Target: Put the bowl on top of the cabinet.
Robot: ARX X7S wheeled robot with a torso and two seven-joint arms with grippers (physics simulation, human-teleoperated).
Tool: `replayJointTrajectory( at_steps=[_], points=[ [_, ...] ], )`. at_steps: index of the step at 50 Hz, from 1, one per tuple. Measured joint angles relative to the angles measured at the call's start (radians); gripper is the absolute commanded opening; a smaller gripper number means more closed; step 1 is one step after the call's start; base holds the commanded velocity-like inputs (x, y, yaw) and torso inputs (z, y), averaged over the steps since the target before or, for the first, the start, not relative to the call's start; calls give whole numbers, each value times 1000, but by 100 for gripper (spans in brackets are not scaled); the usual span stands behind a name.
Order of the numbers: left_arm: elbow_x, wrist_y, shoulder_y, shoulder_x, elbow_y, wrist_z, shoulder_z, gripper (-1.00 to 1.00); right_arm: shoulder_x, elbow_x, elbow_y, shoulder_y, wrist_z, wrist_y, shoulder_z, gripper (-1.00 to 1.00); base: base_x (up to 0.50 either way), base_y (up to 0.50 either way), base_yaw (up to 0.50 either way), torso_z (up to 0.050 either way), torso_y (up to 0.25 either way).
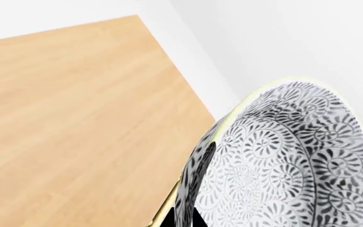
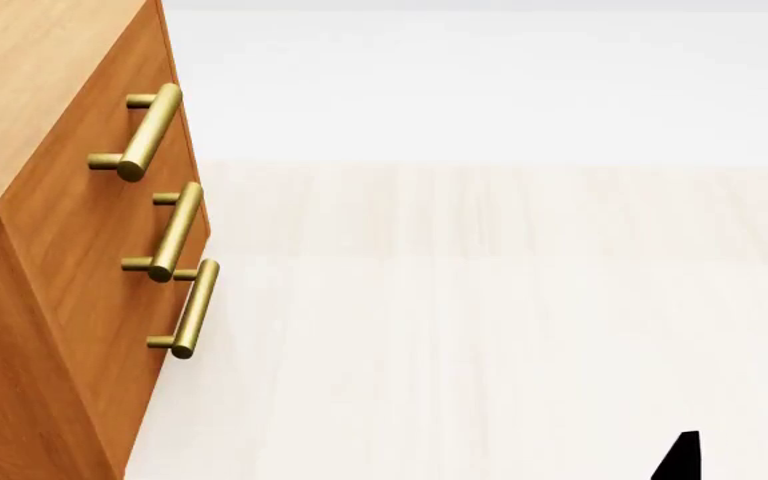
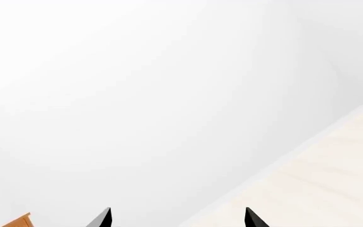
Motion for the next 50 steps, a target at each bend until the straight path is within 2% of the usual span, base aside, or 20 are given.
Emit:
replayJointTrajectory(
  at_steps=[50],
  points=[
    [2,6,126,-41,216,2,-61,-100,-13,-27,13,10,0,13,-7,100,0,0,0,0,0]
  ],
)
